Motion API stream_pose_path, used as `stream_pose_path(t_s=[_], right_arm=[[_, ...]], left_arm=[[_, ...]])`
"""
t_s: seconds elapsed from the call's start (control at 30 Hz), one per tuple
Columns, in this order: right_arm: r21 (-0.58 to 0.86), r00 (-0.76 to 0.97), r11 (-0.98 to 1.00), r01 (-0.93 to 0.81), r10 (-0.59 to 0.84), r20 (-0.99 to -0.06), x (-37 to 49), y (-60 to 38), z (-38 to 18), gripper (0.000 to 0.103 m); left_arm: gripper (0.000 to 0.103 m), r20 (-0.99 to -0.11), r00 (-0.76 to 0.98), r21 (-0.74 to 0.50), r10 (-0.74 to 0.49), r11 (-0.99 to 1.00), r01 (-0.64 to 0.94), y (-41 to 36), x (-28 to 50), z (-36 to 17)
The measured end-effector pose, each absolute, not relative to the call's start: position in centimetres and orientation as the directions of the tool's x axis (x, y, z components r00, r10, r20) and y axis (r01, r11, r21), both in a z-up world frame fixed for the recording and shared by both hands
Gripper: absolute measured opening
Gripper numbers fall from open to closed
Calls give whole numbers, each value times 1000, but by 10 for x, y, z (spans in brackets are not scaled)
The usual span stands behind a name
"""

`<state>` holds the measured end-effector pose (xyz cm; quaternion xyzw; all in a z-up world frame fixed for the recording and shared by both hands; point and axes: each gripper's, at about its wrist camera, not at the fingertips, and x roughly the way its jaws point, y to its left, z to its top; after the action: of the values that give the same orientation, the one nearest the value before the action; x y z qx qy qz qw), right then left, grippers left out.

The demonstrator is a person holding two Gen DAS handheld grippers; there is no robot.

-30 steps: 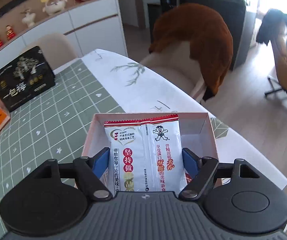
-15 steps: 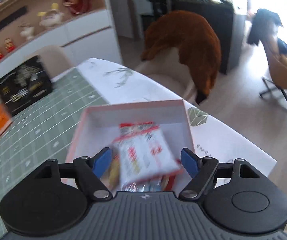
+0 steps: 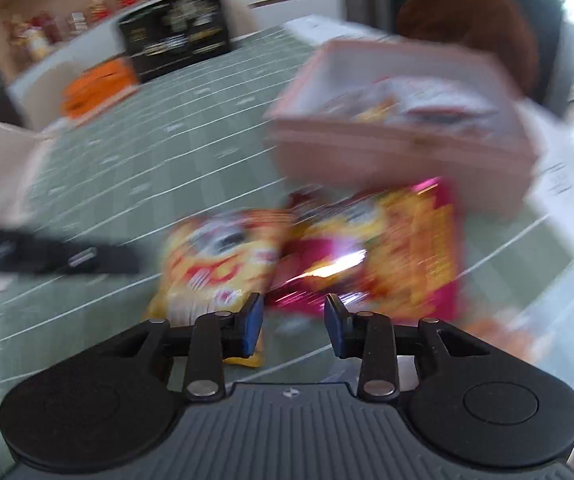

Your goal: Organize snacks

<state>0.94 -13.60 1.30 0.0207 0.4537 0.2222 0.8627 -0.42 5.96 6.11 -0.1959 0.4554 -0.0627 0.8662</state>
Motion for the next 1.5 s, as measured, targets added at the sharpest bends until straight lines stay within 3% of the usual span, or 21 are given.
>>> stream_pose_path(t_s=[0.17,0.3,0.57,0.8,1.13,1.37,1.5], right_arm=[[250,484,886,-391,430,-762,-16,-133,17,35],[174,551,934,-312,327,-767,-28,-155,20,49],[204,577,966,-161,260,-774,-36,-198,18,51],[205,582,958,-201,285,-762,-42,-178,19,51],[159,590,944,-289,307,-747,-36,-146,23,51],[81,618,962,-259,230,-752,-33,-146,25,51],[103,578,971,-214,210,-788,-38,-159,14,55]], left_arm=[[42,-769,587,-282,-252,958,41,40,-4,66],[43,-750,616,-188,-240,971,150,19,1,71],[42,-765,609,-212,-209,975,69,37,43,53],[43,-793,539,-217,-282,959,183,31,17,46],[43,-803,500,-326,-325,941,89,37,12,39],[45,-827,508,-202,-240,971,131,-4,35,47],[56,-839,506,-119,-200,975,188,-28,40,45]])
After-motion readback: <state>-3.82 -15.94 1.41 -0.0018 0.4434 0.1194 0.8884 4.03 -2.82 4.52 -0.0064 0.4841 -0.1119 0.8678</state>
